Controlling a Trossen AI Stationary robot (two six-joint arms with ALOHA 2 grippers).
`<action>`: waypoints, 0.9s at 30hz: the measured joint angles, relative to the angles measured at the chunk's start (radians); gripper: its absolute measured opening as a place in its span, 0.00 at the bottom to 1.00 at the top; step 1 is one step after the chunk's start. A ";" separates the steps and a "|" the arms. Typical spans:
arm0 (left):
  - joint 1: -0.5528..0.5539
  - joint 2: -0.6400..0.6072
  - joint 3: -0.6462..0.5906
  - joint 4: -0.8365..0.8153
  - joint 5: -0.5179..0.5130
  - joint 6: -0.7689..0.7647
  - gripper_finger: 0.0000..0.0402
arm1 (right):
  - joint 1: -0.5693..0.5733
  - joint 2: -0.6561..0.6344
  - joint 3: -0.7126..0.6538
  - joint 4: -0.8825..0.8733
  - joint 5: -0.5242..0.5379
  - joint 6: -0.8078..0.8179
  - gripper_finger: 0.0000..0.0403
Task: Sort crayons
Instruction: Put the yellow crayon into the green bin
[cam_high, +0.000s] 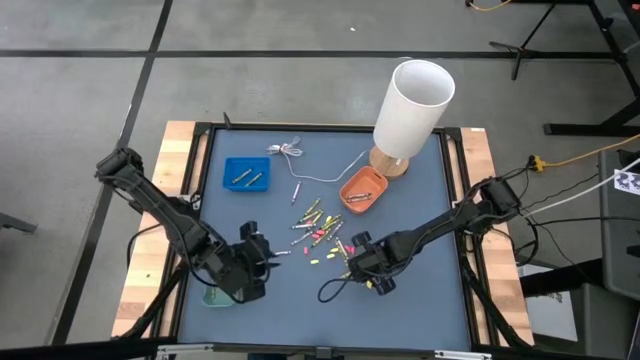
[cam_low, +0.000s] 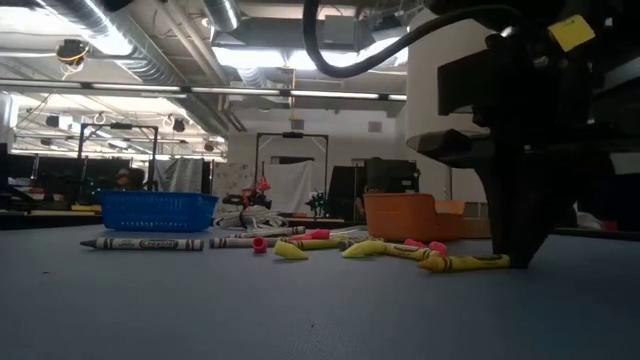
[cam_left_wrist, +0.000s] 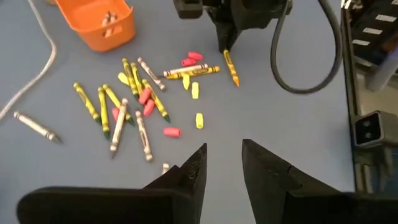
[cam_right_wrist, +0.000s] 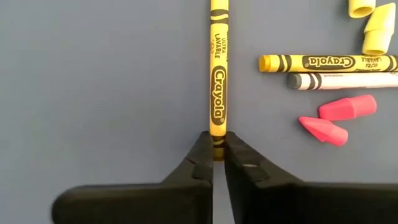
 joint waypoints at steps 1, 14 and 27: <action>0.004 0.009 0.000 0.013 -0.003 0.019 0.21 | 0.000 0.001 0.008 -0.005 0.000 -0.001 0.05; 0.056 0.132 0.000 0.163 -0.002 0.194 0.21 | 0.000 0.002 0.191 0.012 0.268 -0.072 0.04; 0.116 0.135 0.000 0.206 -0.002 0.190 0.21 | -0.013 0.000 0.253 0.238 0.455 -0.252 0.04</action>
